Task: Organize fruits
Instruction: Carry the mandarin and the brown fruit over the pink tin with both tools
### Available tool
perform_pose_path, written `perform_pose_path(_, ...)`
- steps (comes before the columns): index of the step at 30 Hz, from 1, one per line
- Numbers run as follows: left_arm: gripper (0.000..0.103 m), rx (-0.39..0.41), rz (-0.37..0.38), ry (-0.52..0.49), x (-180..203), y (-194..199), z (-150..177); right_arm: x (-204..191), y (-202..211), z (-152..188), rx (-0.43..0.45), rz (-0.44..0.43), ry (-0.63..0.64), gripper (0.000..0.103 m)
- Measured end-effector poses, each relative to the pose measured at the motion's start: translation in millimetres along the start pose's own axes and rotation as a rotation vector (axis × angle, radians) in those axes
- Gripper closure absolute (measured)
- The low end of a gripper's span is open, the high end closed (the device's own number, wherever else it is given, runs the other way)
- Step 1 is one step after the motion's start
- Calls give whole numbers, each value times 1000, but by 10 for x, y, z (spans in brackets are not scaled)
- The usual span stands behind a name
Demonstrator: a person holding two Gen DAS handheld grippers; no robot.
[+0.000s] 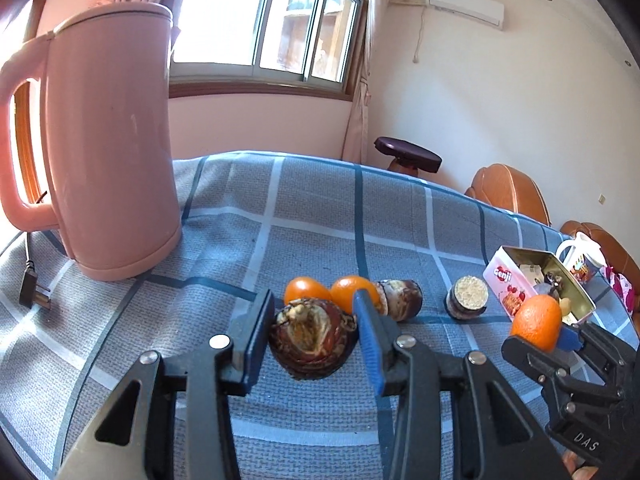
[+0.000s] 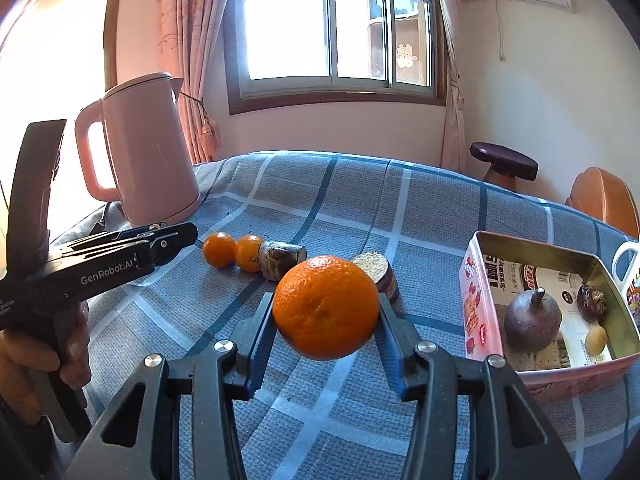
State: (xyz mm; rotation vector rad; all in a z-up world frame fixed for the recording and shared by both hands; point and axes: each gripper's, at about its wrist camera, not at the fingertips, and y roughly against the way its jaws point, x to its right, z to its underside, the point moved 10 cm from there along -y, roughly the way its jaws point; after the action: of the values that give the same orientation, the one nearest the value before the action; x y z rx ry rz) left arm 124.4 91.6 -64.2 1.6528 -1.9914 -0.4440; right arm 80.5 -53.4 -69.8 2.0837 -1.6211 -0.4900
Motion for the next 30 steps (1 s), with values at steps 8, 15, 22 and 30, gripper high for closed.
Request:
perform_pose_path(8,61,46,-49,-1,127,75,-1,39,66,-27,31,43,59,54)
perform_pose_path(15,61,61,-48,-11,345,98,31,197,165,-14,56,64,89,54)
perform_pose_path(22,61,70,-12,-57,750,53,44,561,222,-33,68,113,68,54)
perform_pose_path(30,61,55,76,-104,1338,-92,77,1130,334,-105,95,181,-9,54)
